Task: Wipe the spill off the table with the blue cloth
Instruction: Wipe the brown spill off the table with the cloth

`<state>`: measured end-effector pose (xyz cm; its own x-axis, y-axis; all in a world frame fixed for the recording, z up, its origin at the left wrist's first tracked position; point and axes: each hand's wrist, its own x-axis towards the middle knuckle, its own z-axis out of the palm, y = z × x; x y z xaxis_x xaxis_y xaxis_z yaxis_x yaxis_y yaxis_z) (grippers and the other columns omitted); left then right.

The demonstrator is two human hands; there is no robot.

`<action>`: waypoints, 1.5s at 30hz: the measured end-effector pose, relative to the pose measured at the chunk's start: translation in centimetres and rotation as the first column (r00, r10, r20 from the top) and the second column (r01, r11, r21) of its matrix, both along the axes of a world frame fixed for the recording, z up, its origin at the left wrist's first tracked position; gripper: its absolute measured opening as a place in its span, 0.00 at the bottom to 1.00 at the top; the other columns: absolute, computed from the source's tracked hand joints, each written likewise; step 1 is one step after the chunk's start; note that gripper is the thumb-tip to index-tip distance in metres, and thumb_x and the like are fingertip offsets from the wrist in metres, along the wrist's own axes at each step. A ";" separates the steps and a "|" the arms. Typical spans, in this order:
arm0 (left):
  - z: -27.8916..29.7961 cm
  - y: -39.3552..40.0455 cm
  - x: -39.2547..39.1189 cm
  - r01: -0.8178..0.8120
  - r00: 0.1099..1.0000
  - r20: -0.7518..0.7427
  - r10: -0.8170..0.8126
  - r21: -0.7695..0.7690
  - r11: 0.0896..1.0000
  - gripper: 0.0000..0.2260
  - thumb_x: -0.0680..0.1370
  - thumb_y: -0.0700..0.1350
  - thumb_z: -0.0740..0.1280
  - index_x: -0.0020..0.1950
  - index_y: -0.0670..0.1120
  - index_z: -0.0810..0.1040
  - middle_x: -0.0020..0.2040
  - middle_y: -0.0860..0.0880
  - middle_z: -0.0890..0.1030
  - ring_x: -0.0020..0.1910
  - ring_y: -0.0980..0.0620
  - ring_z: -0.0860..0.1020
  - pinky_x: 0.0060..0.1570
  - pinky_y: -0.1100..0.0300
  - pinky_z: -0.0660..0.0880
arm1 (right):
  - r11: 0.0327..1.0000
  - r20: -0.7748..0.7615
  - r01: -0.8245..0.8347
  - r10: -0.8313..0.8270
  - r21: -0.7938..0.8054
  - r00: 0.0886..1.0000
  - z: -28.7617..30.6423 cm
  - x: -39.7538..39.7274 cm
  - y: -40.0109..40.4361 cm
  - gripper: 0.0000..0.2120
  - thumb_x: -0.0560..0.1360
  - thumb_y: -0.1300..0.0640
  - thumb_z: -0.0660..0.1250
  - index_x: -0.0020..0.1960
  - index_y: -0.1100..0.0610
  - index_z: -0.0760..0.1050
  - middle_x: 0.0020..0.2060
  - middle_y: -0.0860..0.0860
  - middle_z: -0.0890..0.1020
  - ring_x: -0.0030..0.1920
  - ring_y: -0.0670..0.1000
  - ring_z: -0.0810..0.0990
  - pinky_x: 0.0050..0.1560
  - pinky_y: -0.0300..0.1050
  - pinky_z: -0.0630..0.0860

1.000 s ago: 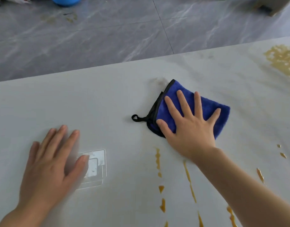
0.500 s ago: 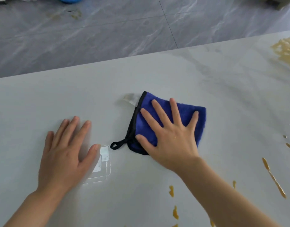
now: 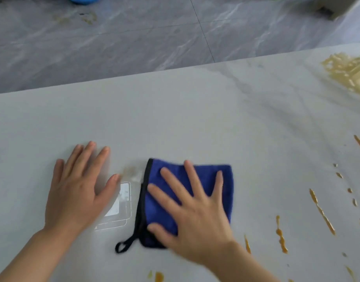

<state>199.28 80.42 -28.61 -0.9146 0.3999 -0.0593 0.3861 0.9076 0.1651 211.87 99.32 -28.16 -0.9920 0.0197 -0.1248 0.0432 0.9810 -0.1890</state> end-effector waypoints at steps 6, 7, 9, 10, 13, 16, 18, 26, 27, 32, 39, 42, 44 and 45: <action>-0.3 -0.3 0.0 -0.014 1.000 0.007 0.014 0.039 0.999 0.32 0.72 0.64 0.49 0.72 0.51 0.65 0.75 0.46 0.62 0.75 0.46 0.57 0.72 0.43 0.52 | 0.900 0.091 0.415 -0.428 0.133 0.899 -0.1 0.6 9.5 0.34 0.69 0.27 0.36 0.73 0.35 0.43 0.77 0.41 0.44 0.77 0.55 0.37 0.67 0.77 0.45; -0.4 -0.4 0.0 -0.007 1.000 0.005 0.006 0.038 0.999 0.32 0.72 0.63 0.49 0.72 0.50 0.65 0.75 0.45 0.63 0.75 0.45 0.58 0.71 0.42 0.53 | 0.875 0.093 0.463 -0.477 0.138 0.874 -0.1 2.0 9.7 0.34 0.69 0.27 0.36 0.74 0.36 0.45 0.76 0.41 0.43 0.76 0.55 0.37 0.67 0.77 0.45; -0.5 -0.4 0.0 0.002 1.000 -0.002 -0.002 0.045 0.999 0.31 0.72 0.63 0.51 0.71 0.49 0.67 0.74 0.43 0.65 0.74 0.43 0.60 0.69 0.40 0.56 | 0.868 0.111 0.485 -0.495 0.107 0.862 0.4 4.8 7.8 0.34 0.72 0.29 0.39 0.74 0.40 0.56 0.76 0.44 0.50 0.77 0.59 0.45 0.64 0.79 0.50; -0.6 -0.4 -0.1 -0.001 1.000 -0.005 0.001 0.045 0.999 0.31 0.72 0.62 0.51 0.71 0.49 0.67 0.73 0.43 0.65 0.73 0.42 0.60 0.68 0.39 0.56 | 0.890 0.125 0.450 -0.456 0.075 0.881 0.5 5.8 6.5 0.33 0.73 0.30 0.40 0.72 0.43 0.60 0.76 0.47 0.56 0.76 0.62 0.50 0.61 0.81 0.54; -0.8 -0.4 -0.2 -0.008 1.000 -0.001 0.008 0.043 0.999 0.31 0.72 0.63 0.51 0.71 0.49 0.67 0.74 0.43 0.65 0.73 0.43 0.60 0.68 0.39 0.56 | 0.959 0.122 0.279 -0.284 0.052 0.951 0.5 6.6 5.1 0.30 0.73 0.31 0.48 0.70 0.44 0.64 0.73 0.50 0.65 0.74 0.64 0.58 0.57 0.82 0.58; -1.2 -0.8 -0.4 -0.012 1.000 0.002 0.012 0.045 0.999 0.30 0.72 0.63 0.50 0.71 0.51 0.65 0.75 0.45 0.63 0.74 0.44 0.59 0.69 0.40 0.55 | 0.966 0.053 0.252 -0.255 0.061 0.965 0.1 3.5 8.5 0.31 0.70 0.30 0.49 0.71 0.38 0.60 0.74 0.46 0.63 0.75 0.61 0.56 0.60 0.81 0.55; -1.3 -0.8 -0.5 -0.021 1.000 0.009 0.021 0.048 0.999 0.31 0.72 0.64 0.49 0.71 0.53 0.64 0.75 0.47 0.62 0.75 0.46 0.57 0.70 0.42 0.53 | 0.928 0.042 0.369 -0.371 0.049 0.928 -0.3 0.9 12.4 0.32 0.70 0.27 0.43 0.72 0.33 0.50 0.77 0.41 0.53 0.77 0.57 0.45 0.64 0.79 0.47; -1.5 -0.9 -0.5 -0.010 1.000 0.005 0.010 0.072 0.997 0.31 0.72 0.63 0.50 0.71 0.51 0.66 0.74 0.45 0.64 0.74 0.44 0.59 0.69 0.40 0.56 | 0.664 0.167 0.741 -0.746 0.104 0.645 0.7 6.2 19.4 0.37 0.65 0.26 0.34 0.72 0.34 0.40 0.76 0.39 0.41 0.76 0.51 0.35 0.69 0.75 0.42; -1.5 -0.9 -0.5 -0.009 1.000 0.001 0.009 0.076 0.997 0.31 0.72 0.63 0.51 0.70 0.50 0.67 0.74 0.44 0.64 0.74 0.43 0.59 0.68 0.39 0.56 | 0.665 0.179 0.739 -0.744 0.110 0.644 0.7 7.3 17.8 0.37 0.64 0.26 0.34 0.72 0.33 0.38 0.75 0.38 0.38 0.75 0.52 0.33 0.69 0.75 0.42; -1.9 -1.0 -0.6 0.003 1.000 -0.022 -0.001 0.099 0.995 0.29 0.73 0.63 0.51 0.70 0.51 0.66 0.74 0.43 0.64 0.73 0.42 0.59 0.70 0.38 0.58 | 0.790 0.221 0.601 -0.612 0.123 0.760 0.1 7.4 13.8 0.36 0.64 0.27 0.32 0.71 0.34 0.31 0.67 0.36 0.26 0.73 0.54 0.27 0.67 0.75 0.41; -2.0 -1.1 -0.8 0.003 1.000 -0.024 0.000 0.119 0.993 0.30 0.72 0.63 0.51 0.70 0.50 0.66 0.74 0.43 0.64 0.74 0.42 0.59 0.71 0.38 0.56 | 0.717 0.174 0.692 -0.695 0.087 0.698 0.7 3.9 22.8 0.37 0.65 0.25 0.37 0.72 0.33 0.42 0.76 0.39 0.43 0.76 0.52 0.36 0.68 0.75 0.41; -1.8 -0.9 -0.6 0.006 0.999 -0.038 -0.003 0.084 0.996 0.30 0.72 0.63 0.51 0.70 0.49 0.67 0.73 0.42 0.65 0.73 0.41 0.60 0.69 0.39 0.57 | 0.642 0.165 0.760 -0.764 0.099 0.624 0.9 7.4 22.5 0.37 0.66 0.24 0.38 0.73 0.34 0.42 0.77 0.40 0.43 0.76 0.52 0.37 0.68 0.76 0.43; -1.8 -0.9 -0.7 0.006 0.999 -0.048 -0.003 0.059 0.998 0.30 0.72 0.62 0.51 0.70 0.49 0.68 0.73 0.42 0.65 0.73 0.41 0.61 0.67 0.39 0.57 | 0.611 0.193 0.784 -0.787 0.109 0.586 1.1 9.9 20.1 0.36 0.67 0.23 0.38 0.73 0.34 0.40 0.76 0.40 0.41 0.76 0.52 0.36 0.69 0.75 0.44; -1.8 -0.9 -0.7 0.005 0.999 -0.051 -0.003 0.052 0.999 0.30 0.72 0.62 0.51 0.70 0.49 0.68 0.73 0.42 0.65 0.73 0.41 0.61 0.67 0.39 0.57 | 0.615 0.206 0.781 -0.782 0.107 0.588 1.2 11.0 18.5 0.35 0.67 0.24 0.38 0.72 0.33 0.39 0.76 0.39 0.39 0.76 0.51 0.35 0.69 0.75 0.44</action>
<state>198.59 79.53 -30.38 -0.9143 0.4049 0.0083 0.3988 0.8966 0.1925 222.85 117.87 -27.01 -0.5414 0.7758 -0.3241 0.8316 0.5510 -0.0704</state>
